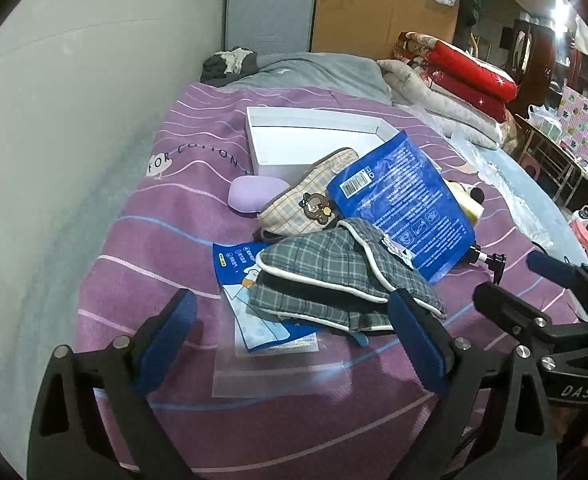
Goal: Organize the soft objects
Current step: 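Move the right gripper toward the green plaid eye mask, then grasp the green plaid eye mask with the right gripper and lift it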
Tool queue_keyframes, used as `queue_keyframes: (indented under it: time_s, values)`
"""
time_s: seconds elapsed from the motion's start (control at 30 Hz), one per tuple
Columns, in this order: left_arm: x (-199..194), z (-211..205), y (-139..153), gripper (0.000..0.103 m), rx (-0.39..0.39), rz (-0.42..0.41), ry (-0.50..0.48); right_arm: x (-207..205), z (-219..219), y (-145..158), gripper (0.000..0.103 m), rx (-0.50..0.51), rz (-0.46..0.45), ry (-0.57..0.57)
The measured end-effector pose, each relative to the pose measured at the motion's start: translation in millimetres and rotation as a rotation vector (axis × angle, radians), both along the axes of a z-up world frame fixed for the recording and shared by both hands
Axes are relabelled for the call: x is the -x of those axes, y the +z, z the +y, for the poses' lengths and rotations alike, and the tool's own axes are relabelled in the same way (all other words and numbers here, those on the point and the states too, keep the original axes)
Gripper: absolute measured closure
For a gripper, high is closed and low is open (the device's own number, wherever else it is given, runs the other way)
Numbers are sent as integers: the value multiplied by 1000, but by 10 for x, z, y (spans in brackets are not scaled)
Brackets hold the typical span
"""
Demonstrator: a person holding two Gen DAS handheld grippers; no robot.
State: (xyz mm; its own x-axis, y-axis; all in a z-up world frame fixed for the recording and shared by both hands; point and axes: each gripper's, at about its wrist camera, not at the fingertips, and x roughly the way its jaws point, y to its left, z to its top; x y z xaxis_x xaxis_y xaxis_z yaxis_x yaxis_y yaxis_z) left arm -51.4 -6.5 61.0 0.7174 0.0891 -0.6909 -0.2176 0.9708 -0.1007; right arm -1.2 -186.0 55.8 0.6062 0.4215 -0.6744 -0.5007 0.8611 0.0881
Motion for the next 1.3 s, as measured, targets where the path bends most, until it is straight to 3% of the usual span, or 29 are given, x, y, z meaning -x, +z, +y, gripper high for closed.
queue_keyframes:
  time_s: [0.1, 0.33, 0.43, 0.5, 0.7, 1.17, 1.3]
  values:
    - [42, -21, 21, 7, -8, 0, 0, 36, -34, 57, 2, -1, -47, -23]
    - [77, -26, 55, 18, -13, 1, -6, 32, 33, 19, 2, 9, -22, 13]
    - [73, -8, 45, 18, -3, -2, -6, 41, 70, 22, 3, -5, -12, 42]
    - [75, 6, 42, 18, 3, -5, -4, 47, 73, 34, 12, -4, -13, 44]
    - [78, 41, 35, 18, 23, -17, -1, -1, 90, -5, 20, 17, 17, 39]
    - [64, 168, -6, 18, 111, -8, 2, -93, 110, 45, 20, -39, 57, 105]
    - [91, 232, 2, 18, 148, -27, 9, -170, 132, 67, 28, -76, 111, 138]
